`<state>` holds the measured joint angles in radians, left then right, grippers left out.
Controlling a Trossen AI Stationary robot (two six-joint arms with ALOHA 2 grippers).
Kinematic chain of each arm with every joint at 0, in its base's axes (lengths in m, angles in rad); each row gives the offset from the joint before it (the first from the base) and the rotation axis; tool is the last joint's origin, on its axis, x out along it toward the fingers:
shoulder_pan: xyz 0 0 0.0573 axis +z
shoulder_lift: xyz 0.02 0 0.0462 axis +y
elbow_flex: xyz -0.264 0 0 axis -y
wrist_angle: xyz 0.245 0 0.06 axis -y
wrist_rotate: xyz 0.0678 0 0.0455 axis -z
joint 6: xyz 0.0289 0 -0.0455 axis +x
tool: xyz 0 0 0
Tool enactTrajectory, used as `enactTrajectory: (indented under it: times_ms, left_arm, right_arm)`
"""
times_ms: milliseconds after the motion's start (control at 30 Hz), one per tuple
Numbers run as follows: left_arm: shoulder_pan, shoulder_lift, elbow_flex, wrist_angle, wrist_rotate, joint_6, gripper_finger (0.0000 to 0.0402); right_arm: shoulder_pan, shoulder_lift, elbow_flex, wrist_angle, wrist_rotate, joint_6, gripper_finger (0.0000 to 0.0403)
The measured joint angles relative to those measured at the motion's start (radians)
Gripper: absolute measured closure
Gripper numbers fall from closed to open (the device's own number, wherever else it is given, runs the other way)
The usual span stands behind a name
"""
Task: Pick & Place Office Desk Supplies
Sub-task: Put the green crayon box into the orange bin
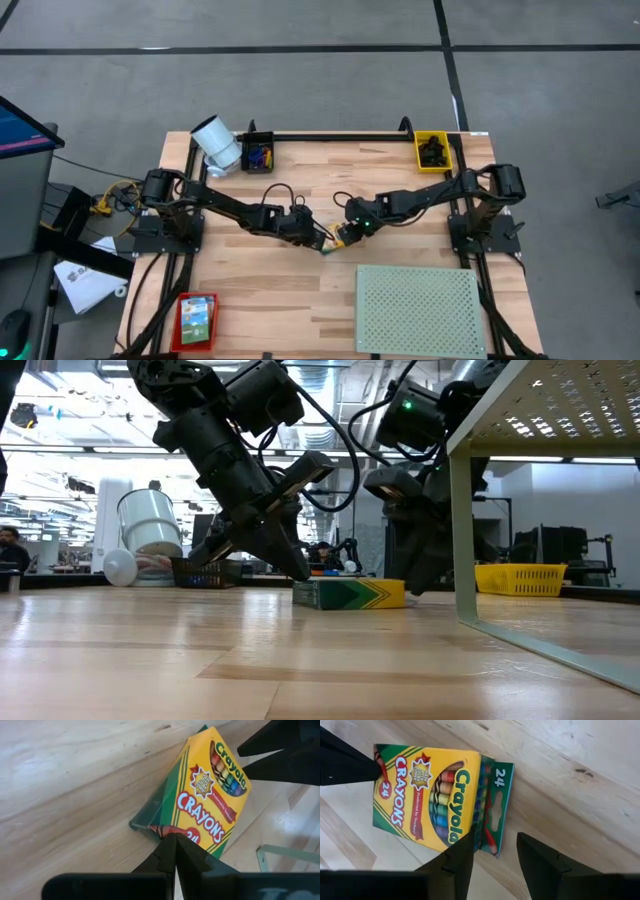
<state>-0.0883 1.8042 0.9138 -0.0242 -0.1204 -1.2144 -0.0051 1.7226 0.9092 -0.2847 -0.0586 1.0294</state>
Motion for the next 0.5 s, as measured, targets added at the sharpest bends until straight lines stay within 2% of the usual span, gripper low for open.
enactTrajectory:
  times_ms: [233,500]
  left_arm:
    - [0.0,0.0,0.0,-0.003,0.001,-0.005,0.0401]
    - [-0.011,0.001,-0.022,-0.01,0.0,-0.032,0.0402]
  right_arm:
    - [-0.002,0.0,0.0,0.005,0.0,0.0,0.0281]
    - [-0.003,-0.003,0.0,0.006,0.005,0.003,0.0283]
